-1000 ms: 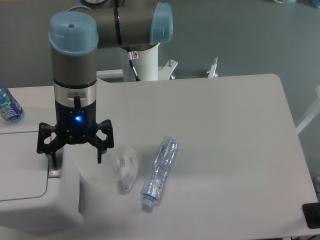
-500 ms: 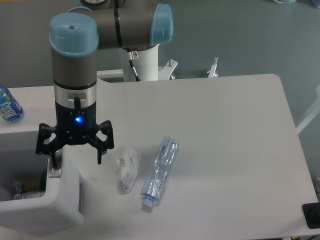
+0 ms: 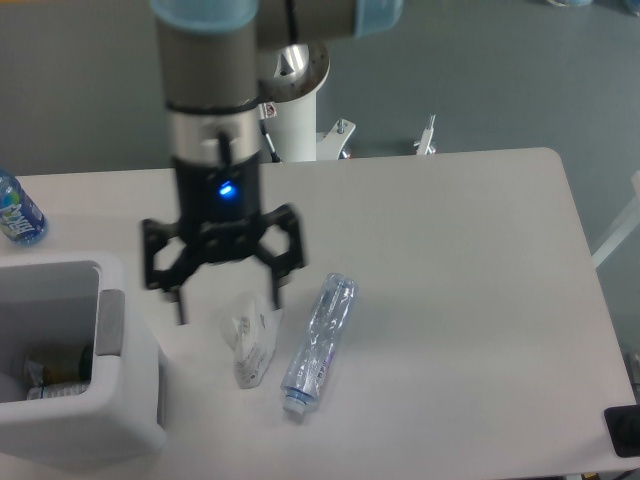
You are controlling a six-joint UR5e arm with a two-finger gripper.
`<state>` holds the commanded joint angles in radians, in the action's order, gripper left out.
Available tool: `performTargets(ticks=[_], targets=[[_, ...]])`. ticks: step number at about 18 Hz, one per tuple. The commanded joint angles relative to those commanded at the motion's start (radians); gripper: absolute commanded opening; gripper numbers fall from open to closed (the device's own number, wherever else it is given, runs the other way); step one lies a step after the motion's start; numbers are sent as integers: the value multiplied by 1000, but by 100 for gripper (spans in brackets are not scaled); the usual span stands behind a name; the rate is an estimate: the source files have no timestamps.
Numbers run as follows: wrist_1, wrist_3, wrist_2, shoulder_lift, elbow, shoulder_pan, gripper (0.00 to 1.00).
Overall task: Open the trash can
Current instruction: 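Raise the gripper away from the opened trash bin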
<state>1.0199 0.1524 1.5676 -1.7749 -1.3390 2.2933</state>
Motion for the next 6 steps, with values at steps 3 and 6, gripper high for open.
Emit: performTargets(ticks=[3,6], targets=[[94,233,31,38,-45,37,100],[155,375,37,64,-65,90,100]])
